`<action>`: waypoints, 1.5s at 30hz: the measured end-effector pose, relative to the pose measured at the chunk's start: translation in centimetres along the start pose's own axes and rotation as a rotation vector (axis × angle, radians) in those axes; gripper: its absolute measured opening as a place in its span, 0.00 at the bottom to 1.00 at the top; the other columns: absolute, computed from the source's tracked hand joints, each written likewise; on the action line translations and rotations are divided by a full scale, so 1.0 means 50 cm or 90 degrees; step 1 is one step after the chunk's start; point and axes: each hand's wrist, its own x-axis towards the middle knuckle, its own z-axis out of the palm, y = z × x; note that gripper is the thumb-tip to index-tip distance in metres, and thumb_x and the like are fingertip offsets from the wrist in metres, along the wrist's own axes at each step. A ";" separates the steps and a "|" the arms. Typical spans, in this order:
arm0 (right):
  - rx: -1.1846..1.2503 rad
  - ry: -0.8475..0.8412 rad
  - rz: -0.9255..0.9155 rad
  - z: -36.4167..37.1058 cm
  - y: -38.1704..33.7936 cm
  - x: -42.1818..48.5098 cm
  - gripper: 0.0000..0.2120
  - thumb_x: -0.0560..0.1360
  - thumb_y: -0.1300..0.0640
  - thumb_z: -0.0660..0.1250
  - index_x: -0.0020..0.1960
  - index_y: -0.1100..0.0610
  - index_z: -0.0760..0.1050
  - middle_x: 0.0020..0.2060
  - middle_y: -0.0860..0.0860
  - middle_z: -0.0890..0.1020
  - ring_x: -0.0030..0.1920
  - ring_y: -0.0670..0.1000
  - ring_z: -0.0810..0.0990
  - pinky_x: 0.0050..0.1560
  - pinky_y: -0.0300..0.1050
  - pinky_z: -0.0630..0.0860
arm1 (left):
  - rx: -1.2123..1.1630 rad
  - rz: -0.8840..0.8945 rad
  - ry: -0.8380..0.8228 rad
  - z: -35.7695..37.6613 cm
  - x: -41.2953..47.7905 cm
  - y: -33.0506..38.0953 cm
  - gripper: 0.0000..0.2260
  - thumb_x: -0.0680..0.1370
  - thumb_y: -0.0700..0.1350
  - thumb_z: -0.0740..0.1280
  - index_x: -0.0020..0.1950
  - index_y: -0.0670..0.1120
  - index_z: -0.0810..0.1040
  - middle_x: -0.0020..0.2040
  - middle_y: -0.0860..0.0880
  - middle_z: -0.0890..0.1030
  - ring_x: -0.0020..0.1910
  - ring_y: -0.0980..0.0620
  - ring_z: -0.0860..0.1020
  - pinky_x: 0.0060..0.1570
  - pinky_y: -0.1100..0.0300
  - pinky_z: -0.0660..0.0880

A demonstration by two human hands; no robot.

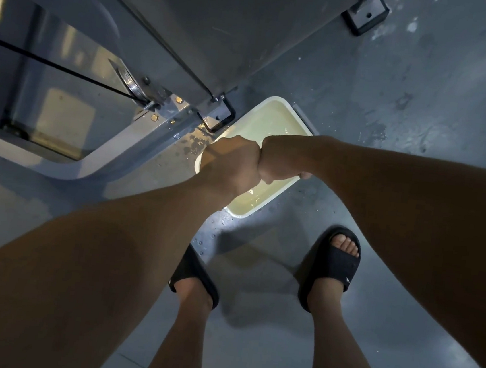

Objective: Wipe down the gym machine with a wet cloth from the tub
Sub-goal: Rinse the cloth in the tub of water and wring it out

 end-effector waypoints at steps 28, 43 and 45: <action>0.856 0.070 0.022 0.168 0.053 -0.089 0.24 0.79 0.37 0.67 0.56 0.59 0.78 0.46 0.55 0.80 0.44 0.52 0.80 0.43 0.42 0.79 | -0.489 -0.047 -0.082 0.051 -0.160 0.025 0.12 0.83 0.41 0.62 0.56 0.44 0.57 0.51 0.44 0.78 0.40 0.48 0.76 0.34 0.57 0.69; 0.982 0.158 -0.155 0.074 0.026 -0.309 0.04 0.78 0.65 0.70 0.51 0.58 0.78 0.47 0.53 0.83 0.52 0.52 0.83 0.60 0.51 0.79 | -1.207 -0.313 -0.041 -0.113 -0.293 0.103 0.14 0.82 0.52 0.69 0.62 0.44 0.81 0.55 0.45 0.85 0.52 0.52 0.81 0.47 0.60 0.80; 0.972 0.181 -0.135 0.059 0.020 -0.336 0.05 0.80 0.59 0.68 0.55 0.58 0.79 0.46 0.52 0.84 0.50 0.51 0.84 0.60 0.50 0.80 | -1.184 -0.281 -0.018 -0.134 -0.308 0.109 0.13 0.81 0.48 0.70 0.63 0.44 0.79 0.54 0.46 0.85 0.51 0.53 0.83 0.48 0.59 0.79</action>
